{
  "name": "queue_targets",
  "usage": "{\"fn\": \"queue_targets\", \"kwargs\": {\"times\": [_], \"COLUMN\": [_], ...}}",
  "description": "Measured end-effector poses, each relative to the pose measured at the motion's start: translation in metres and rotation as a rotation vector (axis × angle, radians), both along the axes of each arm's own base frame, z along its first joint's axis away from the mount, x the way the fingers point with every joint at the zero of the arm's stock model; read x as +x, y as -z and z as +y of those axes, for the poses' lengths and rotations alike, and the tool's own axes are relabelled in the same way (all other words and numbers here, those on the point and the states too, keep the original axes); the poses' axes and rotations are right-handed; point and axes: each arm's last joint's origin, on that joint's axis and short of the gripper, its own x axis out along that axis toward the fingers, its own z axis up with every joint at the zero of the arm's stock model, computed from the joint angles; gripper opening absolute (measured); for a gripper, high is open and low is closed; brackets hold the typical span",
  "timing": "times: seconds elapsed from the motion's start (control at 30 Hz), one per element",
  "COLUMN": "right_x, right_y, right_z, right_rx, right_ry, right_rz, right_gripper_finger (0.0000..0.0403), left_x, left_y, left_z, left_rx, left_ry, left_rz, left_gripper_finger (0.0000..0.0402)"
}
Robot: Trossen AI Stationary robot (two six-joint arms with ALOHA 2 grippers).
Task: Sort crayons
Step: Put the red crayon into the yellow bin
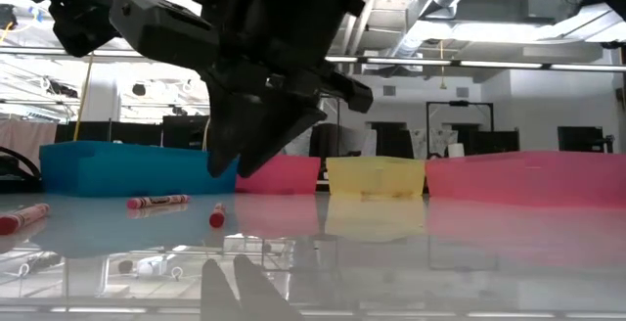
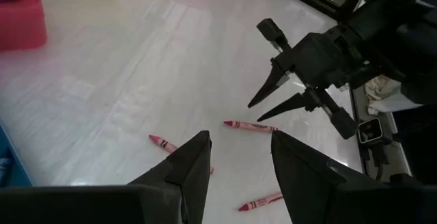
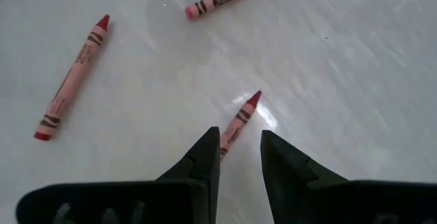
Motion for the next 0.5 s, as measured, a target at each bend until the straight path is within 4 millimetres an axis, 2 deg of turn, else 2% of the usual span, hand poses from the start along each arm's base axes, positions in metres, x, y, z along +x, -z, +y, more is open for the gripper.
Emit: {"fn": "queue_targets", "kwargs": {"times": [0.27,0.5], "right_x": [0.001,0.002], "right_y": [0.021,0.02], "right_z": [-0.003,-0.004], "right_rx": [0.073,0.061], "right_ry": [-0.004,-0.009], "right_rz": [-0.001,-0.004], "right_gripper_finger": [0.0102,0.0102], "left_x": [0.0,0.0], "left_y": [0.0,0.0], "left_z": [0.0,0.0], "left_rx": [-0.008,-0.007], "left_ry": [-0.004,-0.004], "left_rz": [0.0,0.0], "left_gripper_finger": [0.0145,0.0145]}}
